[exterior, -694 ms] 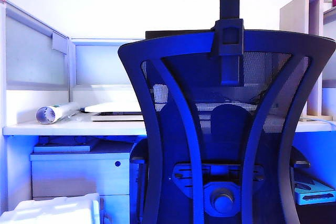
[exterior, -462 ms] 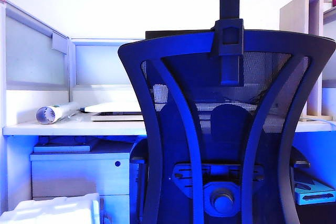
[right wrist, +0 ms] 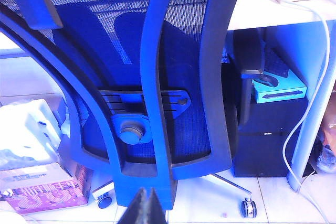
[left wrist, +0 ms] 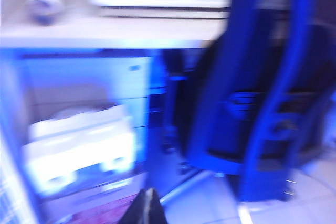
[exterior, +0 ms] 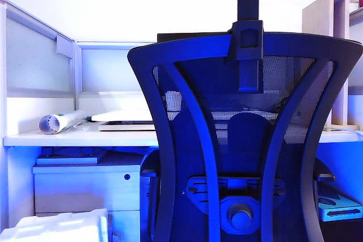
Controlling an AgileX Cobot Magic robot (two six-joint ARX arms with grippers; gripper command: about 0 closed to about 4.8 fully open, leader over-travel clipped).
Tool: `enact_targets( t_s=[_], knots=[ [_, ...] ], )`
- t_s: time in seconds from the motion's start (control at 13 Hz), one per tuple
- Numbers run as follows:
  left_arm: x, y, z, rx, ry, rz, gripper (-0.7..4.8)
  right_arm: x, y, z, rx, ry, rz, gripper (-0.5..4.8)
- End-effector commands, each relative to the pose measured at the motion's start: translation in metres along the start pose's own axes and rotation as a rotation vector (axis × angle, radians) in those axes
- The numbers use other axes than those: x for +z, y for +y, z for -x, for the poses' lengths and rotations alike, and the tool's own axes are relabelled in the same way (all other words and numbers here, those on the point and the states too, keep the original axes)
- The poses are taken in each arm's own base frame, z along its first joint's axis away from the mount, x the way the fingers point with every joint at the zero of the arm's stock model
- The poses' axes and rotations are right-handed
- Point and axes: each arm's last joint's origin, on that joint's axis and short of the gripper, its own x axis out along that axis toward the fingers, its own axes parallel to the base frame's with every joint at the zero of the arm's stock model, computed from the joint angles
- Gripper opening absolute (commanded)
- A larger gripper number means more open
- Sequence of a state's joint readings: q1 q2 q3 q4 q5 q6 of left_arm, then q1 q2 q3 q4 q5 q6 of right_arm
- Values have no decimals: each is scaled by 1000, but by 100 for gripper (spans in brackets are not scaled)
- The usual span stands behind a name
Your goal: Pull out the black chair under the table.
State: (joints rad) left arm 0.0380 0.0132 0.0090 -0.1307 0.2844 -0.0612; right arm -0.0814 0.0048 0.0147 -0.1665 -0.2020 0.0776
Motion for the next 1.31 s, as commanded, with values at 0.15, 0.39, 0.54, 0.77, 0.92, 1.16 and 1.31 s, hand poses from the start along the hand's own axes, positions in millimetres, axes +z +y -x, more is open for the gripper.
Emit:
enact_targets(
  t_s=[0.15,0.39,0.54,0.77,0.92,1.16,1.31],
  knots=[
    [19,-8,3,-240,-179,-81,-5,1,0,0,1,-16,3,-5],
    [32,-13,7,-351,-302,-105,-5,6,1,0,21,-61,3,56],
    [33,-14,8,-375,-307,-100,-5,38,6,9,93,-272,-130,423],
    [33,-15,8,-405,-303,-105,-5,92,16,29,168,-366,-110,433],
    [33,-15,9,-413,-305,-109,-5,113,17,16,227,-292,-115,436],
    [36,-16,10,-422,-339,-128,-5,139,16,-13,303,-237,-114,450],
    [37,-16,11,-422,-348,-133,-5,163,17,-36,382,-209,-146,479]
  ],
)
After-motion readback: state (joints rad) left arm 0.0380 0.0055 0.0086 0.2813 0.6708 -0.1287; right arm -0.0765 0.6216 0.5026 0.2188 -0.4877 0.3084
